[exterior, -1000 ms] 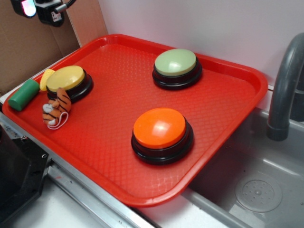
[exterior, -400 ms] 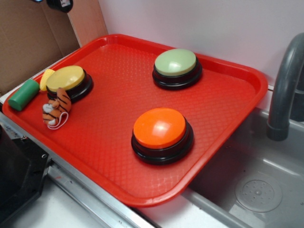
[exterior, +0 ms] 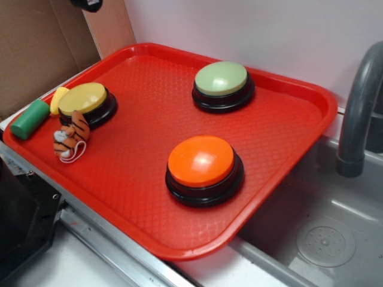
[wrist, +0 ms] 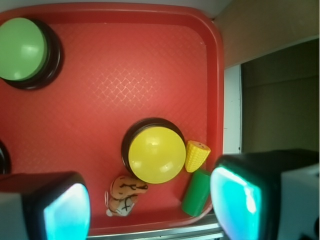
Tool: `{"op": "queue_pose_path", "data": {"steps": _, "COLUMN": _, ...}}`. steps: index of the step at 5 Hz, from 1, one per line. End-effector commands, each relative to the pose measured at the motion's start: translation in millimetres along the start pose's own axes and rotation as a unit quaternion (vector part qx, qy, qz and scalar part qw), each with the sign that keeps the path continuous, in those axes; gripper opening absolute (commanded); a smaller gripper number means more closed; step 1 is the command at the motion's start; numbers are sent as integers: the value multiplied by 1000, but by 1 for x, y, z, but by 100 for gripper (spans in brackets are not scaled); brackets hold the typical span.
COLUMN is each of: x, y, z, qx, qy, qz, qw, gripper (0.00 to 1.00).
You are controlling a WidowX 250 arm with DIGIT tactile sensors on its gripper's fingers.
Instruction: Push the yellow button.
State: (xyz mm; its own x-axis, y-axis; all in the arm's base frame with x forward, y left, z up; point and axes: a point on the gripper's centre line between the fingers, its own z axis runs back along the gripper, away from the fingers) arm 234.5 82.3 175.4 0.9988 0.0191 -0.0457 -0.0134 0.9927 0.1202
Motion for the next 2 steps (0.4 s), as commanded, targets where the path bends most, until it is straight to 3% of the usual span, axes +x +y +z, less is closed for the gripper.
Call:
{"op": "queue_pose_path", "data": {"steps": 1, "x": 14, "y": -6, "z": 12, "qx": -7, "qy": -32, "qz": -24, "qw": 999, "gripper": 100}}
{"op": "queue_pose_path", "data": {"steps": 2, "x": 14, "y": -7, "z": 7, "qx": 15, "qy": -11, "qz": -8, "qw": 1000, "gripper": 100}}
